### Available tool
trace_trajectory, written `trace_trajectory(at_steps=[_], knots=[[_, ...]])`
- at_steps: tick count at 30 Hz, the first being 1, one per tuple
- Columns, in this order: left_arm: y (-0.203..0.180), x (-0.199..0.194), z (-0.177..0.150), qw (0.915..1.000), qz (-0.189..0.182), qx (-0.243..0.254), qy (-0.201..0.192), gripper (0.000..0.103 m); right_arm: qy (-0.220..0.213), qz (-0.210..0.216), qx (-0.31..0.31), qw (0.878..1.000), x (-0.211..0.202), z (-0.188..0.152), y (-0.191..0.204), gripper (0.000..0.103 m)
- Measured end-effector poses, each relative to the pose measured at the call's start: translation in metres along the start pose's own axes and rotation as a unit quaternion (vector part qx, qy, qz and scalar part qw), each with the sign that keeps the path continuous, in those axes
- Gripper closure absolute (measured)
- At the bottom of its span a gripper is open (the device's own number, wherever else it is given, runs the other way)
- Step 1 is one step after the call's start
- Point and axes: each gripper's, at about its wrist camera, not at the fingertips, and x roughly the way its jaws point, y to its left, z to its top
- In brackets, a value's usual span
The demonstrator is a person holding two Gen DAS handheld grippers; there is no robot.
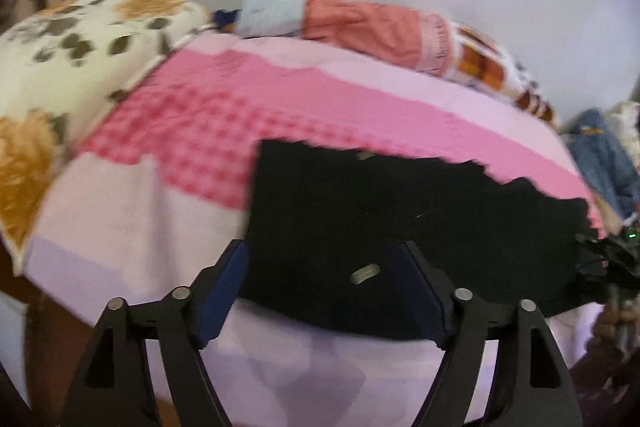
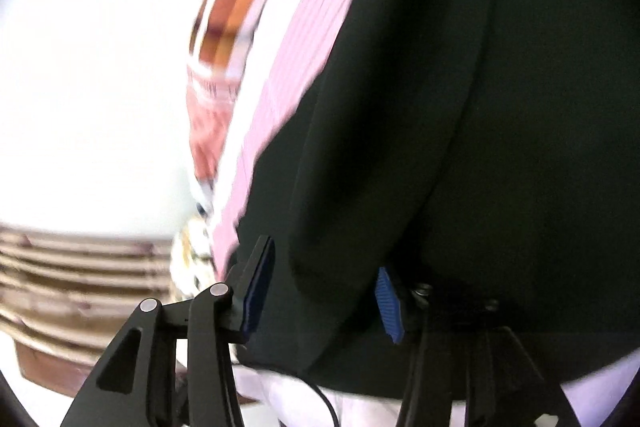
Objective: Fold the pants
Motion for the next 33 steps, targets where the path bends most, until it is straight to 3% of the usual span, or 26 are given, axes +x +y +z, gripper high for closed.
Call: trace_trajectory(at_steps=[3, 6, 11, 13, 17, 19, 22, 24, 28, 33], knots=[[-0.014, 0.024, 0.003, 0.9996, -0.014, -0.002, 0.022, 0.026, -0.040, 0.044, 0.029, 0.998, -0.016, 0.027, -0.018, 0.058], [-0.017, 0.037, 0.001, 0.9991, -0.020, -0.014, 0.035, 0.026, -0.084, 0.060, 0.031, 0.994, -0.032, 0.051, -0.022, 0.057], [-0.019, 0.043, -0.002, 0.9985, -0.018, -0.024, 0.045, 0.026, -0.144, 0.153, 0.119, 0.970, -0.055, 0.070, -0.054, 0.057], [-0.019, 0.043, -0.003, 0.9985, -0.014, -0.026, 0.046, 0.026, -0.148, 0.165, 0.134, 0.966, -0.058, 0.072, -0.061, 0.061], [-0.019, 0.044, -0.003, 0.9984, -0.007, -0.023, 0.050, 0.026, -0.151, 0.148, 0.133, 0.968, -0.059, 0.073, -0.058, 0.064], [-0.020, 0.045, -0.003, 0.9982, -0.009, -0.022, 0.054, 0.026, -0.148, 0.103, 0.121, 0.976, -0.058, 0.073, -0.054, 0.076], [-0.020, 0.046, -0.002, 0.9982, -0.009, -0.021, 0.056, 0.026, -0.144, 0.060, 0.134, 0.979, -0.058, 0.074, -0.057, 0.092], [-0.020, 0.046, -0.002, 0.9981, -0.010, -0.021, 0.057, 0.026, -0.143, 0.026, 0.121, 0.982, -0.060, 0.076, -0.052, 0.096], [-0.020, 0.048, -0.002, 0.9977, -0.010, -0.026, 0.062, 0.026, -0.144, -0.008, 0.098, 0.985, -0.073, 0.078, -0.039, 0.097], [-0.019, 0.048, -0.002, 0.9974, -0.011, -0.027, 0.066, 0.026, -0.174, -0.020, 0.060, 0.983, -0.131, 0.059, -0.019, 0.099]])
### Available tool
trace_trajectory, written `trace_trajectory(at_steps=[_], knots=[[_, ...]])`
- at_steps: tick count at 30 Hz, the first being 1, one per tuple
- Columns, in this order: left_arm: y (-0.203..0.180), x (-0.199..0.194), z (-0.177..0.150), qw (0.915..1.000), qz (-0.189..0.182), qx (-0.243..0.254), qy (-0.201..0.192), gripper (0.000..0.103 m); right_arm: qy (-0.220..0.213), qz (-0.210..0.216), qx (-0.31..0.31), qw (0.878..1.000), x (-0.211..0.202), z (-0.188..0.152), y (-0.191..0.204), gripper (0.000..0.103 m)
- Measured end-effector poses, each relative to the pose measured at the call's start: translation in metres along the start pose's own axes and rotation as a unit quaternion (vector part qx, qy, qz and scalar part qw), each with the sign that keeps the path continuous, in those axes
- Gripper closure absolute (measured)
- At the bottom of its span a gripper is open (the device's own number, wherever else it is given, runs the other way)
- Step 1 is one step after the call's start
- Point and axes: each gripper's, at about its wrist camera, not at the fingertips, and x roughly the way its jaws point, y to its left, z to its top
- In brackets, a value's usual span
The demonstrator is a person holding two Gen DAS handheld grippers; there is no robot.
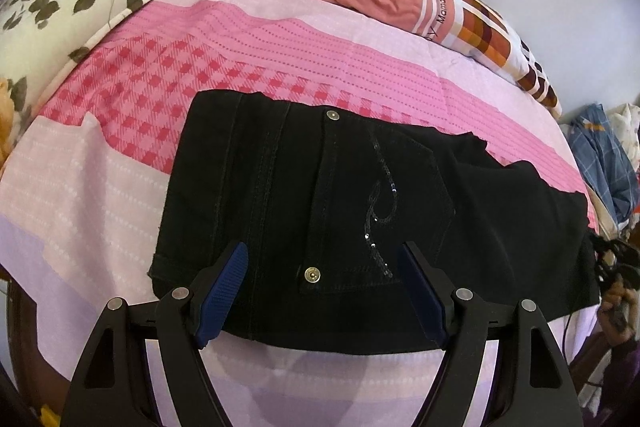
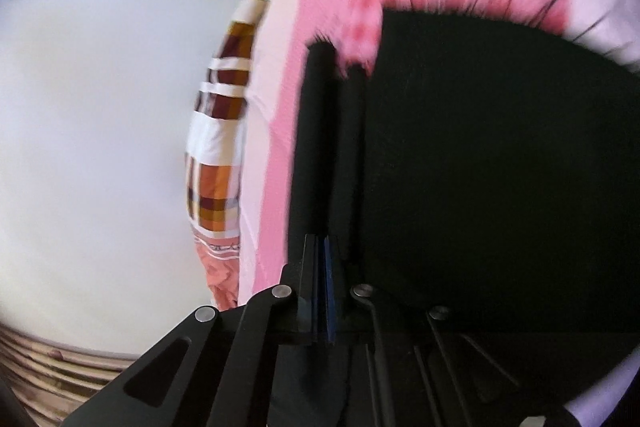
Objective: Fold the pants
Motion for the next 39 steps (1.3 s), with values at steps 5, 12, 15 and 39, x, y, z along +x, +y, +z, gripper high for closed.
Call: trace_trajectory(at_steps=[5, 12, 15, 39], knots=[[0.001, -0.005, -0.003, 0.9999, 0.002, 0.012, -0.002, 0.026, 0.005, -0.017, -0.044, 0.999, -0.038, -0.001, -0.005, 0.095], [0.000, -0.003, -0.006, 0.9999, -0.003, 0.008, 0.005, 0.026, 0.044, -0.026, -0.073, 0.996, 0.026, 0.021, 0.003, 0.078], [0.000, -0.004, -0.007, 1.0000, -0.004, 0.005, 0.003, 0.026, 0.020, -0.051, -0.076, 0.996, 0.041, 0.038, 0.000, 0.078], [-0.005, 0.011, -0.001, 0.9992, 0.015, -0.006, 0.036, 0.025, 0.022, -0.061, -0.076, 0.995, 0.066, 0.081, -0.016, 0.100]])
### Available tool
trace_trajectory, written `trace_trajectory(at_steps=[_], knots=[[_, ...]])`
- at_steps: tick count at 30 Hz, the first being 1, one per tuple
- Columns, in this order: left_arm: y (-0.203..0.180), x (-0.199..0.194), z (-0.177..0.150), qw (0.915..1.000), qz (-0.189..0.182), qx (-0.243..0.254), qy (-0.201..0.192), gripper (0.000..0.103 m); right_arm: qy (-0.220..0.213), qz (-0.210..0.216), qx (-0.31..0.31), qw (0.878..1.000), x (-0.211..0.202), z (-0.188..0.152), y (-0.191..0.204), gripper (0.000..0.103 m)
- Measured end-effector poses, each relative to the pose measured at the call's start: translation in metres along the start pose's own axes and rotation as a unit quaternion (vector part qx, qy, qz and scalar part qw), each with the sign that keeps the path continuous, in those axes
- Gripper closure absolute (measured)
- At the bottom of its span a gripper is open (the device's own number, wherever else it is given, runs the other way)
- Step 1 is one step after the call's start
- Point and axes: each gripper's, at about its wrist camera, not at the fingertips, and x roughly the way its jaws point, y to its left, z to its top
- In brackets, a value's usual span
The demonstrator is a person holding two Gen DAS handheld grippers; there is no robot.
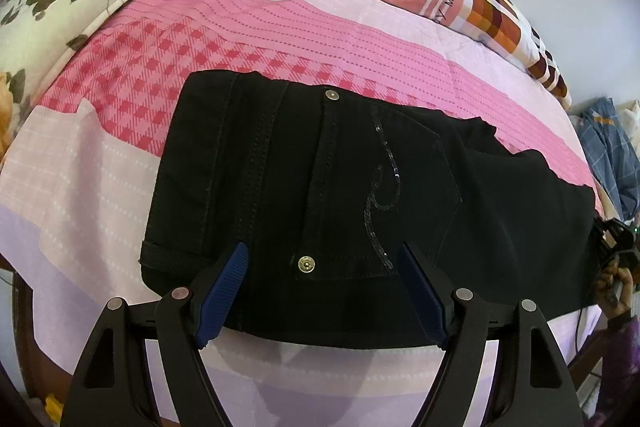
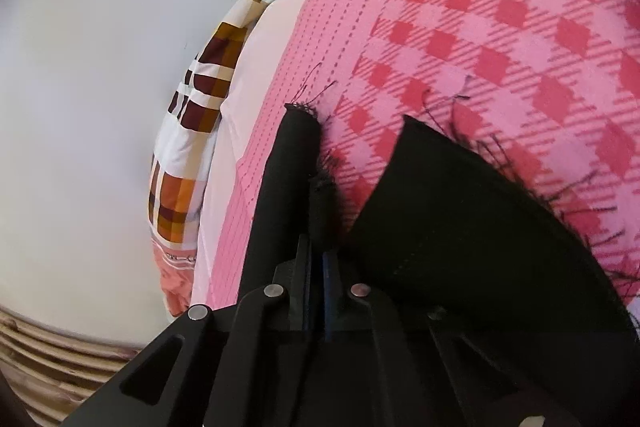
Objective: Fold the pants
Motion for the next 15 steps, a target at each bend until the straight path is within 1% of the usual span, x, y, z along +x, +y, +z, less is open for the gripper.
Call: trace_trajectory(at_steps=[2, 3, 5, 7, 8, 9, 10, 11, 12, 15], knots=[[-0.001, 0.001, 0.000, 1.0000, 0.001, 0.000, 0.002, 0.024, 0.007, 0.000, -0.011, 1.000, 0.004, 0.002, 0.004, 0.097], [-0.001, 0.001, 0.001, 1.0000, 0.002, 0.000, 0.003, 0.024, 0.012, 0.001, -0.007, 1.000, 0.007, 0.003, 0.005, 0.096], [-0.002, 0.002, 0.001, 1.0000, 0.004, 0.001, 0.004, 0.024, 0.017, 0.002, 0.000, 1.000, 0.012, 0.006, 0.005, 0.095], [-0.002, 0.003, 0.001, 1.0000, 0.006, 0.001, 0.006, 0.023, 0.018, -0.009, -0.007, 1.000, 0.017, 0.008, 0.009, 0.095], [-0.003, 0.003, 0.001, 1.0000, 0.007, 0.001, 0.007, 0.023, 0.019, -0.016, -0.010, 1.000, 0.019, 0.008, 0.010, 0.096], [-0.003, 0.003, 0.001, 0.9999, 0.008, 0.001, 0.006, 0.023, 0.022, -0.028, -0.012, 0.999, 0.021, 0.009, 0.012, 0.100], [-0.003, 0.003, 0.000, 0.9999, 0.008, 0.002, 0.006, 0.022, 0.023, -0.036, -0.015, 0.999, 0.022, 0.009, 0.014, 0.102], [-0.003, 0.003, 0.001, 0.9999, 0.007, 0.001, 0.007, 0.021, 0.014, -0.033, -0.023, 0.999, 0.022, 0.009, 0.015, 0.102], [-0.003, 0.003, 0.001, 1.0000, 0.008, 0.001, 0.006, 0.021, 0.013, -0.036, -0.022, 0.999, 0.019, 0.007, 0.017, 0.100], [-0.003, 0.003, 0.001, 0.9999, 0.007, 0.004, 0.007, 0.021, 0.003, -0.018, -0.020, 1.000, -0.002, -0.001, 0.020, 0.100]])
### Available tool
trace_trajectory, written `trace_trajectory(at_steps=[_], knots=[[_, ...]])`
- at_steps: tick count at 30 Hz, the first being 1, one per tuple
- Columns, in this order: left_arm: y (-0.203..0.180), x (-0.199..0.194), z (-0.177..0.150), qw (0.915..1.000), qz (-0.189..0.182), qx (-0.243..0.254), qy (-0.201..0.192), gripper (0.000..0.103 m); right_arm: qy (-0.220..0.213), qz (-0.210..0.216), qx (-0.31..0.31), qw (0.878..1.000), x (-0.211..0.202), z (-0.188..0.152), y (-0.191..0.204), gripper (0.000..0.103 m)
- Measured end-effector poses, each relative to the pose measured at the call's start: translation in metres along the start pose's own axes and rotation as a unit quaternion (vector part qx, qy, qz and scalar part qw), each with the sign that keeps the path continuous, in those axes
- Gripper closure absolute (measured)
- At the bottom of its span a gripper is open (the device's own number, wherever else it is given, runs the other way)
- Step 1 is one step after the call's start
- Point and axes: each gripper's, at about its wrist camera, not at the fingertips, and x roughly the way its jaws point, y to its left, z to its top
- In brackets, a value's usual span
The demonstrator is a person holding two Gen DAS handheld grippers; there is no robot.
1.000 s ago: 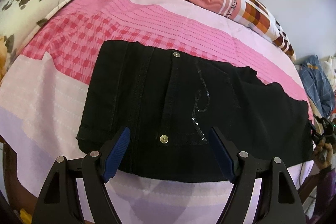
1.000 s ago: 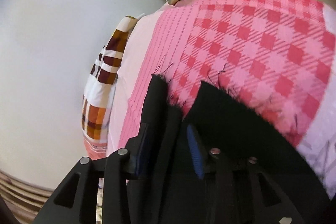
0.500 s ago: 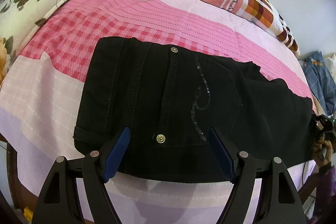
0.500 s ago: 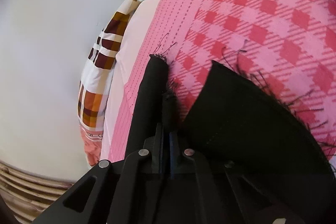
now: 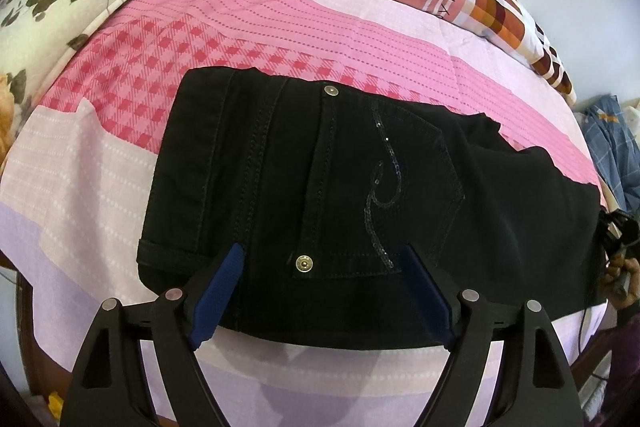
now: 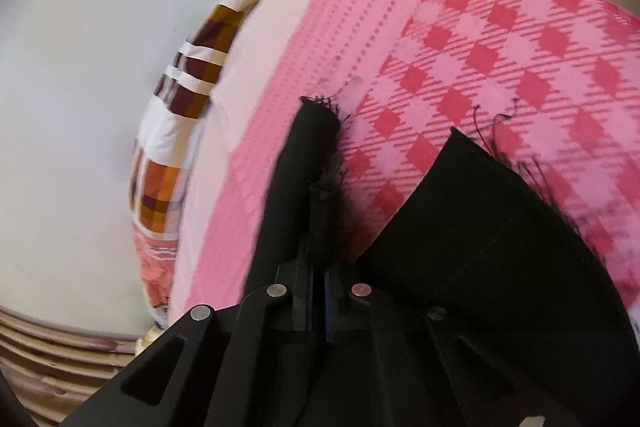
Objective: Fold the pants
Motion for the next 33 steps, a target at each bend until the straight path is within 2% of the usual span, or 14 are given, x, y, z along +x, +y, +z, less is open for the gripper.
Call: trace_trajectory(at_steps=[1, 5, 10, 13, 16, 25, 29, 30, 31, 32, 33], knots=[[0.000, 0.000, 0.000, 1.0000, 0.002, 0.001, -0.001, 0.021, -0.007, 0.015, 0.004, 1.000, -0.016, -0.006, -0.001, 0.100], [0.002, -0.002, -0.001, 1.0000, -0.006, 0.002, -0.003, 0.021, -0.035, 0.027, 0.024, 0.999, -0.072, -0.033, -0.020, 0.100], [0.001, -0.003, -0.002, 0.9999, -0.003, 0.010, 0.001, 0.021, -0.042, 0.001, 0.073, 0.996, -0.124, -0.062, -0.069, 0.100], [-0.001, -0.003, -0.003, 0.9999, 0.001, 0.016, 0.003, 0.021, -0.041, -0.010, 0.105, 0.994, -0.129, -0.074, -0.098, 0.100], [-0.002, -0.004, -0.004, 0.9998, 0.004, 0.019, 0.001, 0.021, -0.043, 0.000, 0.134, 0.990, -0.125, -0.079, -0.119, 0.100], [-0.003, -0.012, -0.004, 0.9997, 0.013, 0.019, -0.007, 0.021, -0.052, -0.006, 0.137, 0.989, -0.130, -0.076, -0.120, 0.100], [-0.005, -0.014, -0.004, 0.9996, 0.013, 0.023, -0.009, 0.021, -0.049, 0.007, 0.187, 0.981, -0.132, -0.082, -0.133, 0.103], [-0.006, -0.013, -0.004, 0.9995, 0.016, 0.027, -0.009, 0.021, -0.060, 0.000, 0.200, 0.978, -0.137, -0.087, -0.132, 0.102], [-0.006, -0.014, -0.004, 0.9994, 0.015, 0.029, -0.009, 0.021, -0.070, -0.007, 0.200, 0.977, -0.143, -0.093, -0.126, 0.091], [-0.007, -0.015, -0.005, 0.9995, 0.011, 0.029, -0.011, 0.021, -0.070, -0.009, 0.186, 0.980, -0.146, -0.099, -0.116, 0.089], [-0.007, -0.018, -0.006, 0.9995, 0.005, 0.027, -0.016, 0.021, -0.060, 0.007, 0.161, 0.985, -0.145, -0.106, -0.101, 0.089]])
